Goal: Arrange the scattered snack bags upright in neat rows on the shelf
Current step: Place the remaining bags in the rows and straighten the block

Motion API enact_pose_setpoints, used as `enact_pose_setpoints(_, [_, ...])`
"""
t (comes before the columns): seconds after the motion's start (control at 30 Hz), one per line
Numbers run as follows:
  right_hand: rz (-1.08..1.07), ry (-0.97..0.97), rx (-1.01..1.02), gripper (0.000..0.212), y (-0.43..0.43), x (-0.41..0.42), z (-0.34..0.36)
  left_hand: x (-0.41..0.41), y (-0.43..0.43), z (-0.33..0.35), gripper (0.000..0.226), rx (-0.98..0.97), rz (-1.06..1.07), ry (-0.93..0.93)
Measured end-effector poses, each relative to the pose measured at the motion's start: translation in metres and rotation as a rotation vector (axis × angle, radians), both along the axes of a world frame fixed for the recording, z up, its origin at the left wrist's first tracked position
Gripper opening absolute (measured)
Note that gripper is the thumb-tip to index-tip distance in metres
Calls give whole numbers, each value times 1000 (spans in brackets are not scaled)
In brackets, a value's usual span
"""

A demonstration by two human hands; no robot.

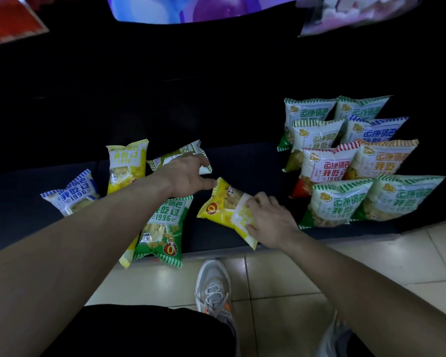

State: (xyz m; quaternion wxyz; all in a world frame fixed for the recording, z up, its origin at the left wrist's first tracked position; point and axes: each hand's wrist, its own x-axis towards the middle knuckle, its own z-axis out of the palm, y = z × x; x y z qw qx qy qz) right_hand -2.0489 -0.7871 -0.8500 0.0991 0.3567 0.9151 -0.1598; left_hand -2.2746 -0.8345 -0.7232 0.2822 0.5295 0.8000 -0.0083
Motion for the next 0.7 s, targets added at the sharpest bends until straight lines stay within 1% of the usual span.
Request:
enact_pose_setpoints(0.1, [-126,52,-69,57,1,-3,-1,-1,-2,-1,68,-25,1,-1])
enact_pose_setpoints(0.13, [-192,49,-97,62,3,-5,0,-2,-3,-2,67,-28,6,-2])
enact_pose_setpoints(0.23, [-429,9,-212,83,7,-13,-1,-8,-5,-6,67,-43,14,-9])
enact_pose_setpoints(0.27, [-473,8,-254,88,6,-15,-3,-10,-6,-8,68,-51,17,-16])
enact_pose_setpoints(0.33, [-472,-3,-266,96,5,-19,-7,-14,-8,-12,69,-67,24,-29])
enact_pose_setpoints(0.4, [-423,-8,-259,98,8,-23,-12,-16,-9,-16,70,-74,25,-32])
enact_pose_setpoints(0.5, [-429,147,-434,92,20,-28,-15,-18,-11,-20,69,-89,14,-38])
enact_pose_setpoints(0.53, [-407,210,-457,92,24,-29,-15,-18,-12,-21,69,-95,7,-40])
enact_pose_setpoints(0.6, [-353,315,-414,89,31,-32,-16,-21,-14,-23,69,-107,-4,-44])
enact_pose_setpoints(0.67, [-387,366,-311,84,35,-36,-14,-24,-16,-25,68,-110,2,-50])
enact_pose_setpoints(0.7, [-422,358,-259,81,37,-39,-12,-25,-17,-26,68,-108,12,-59])
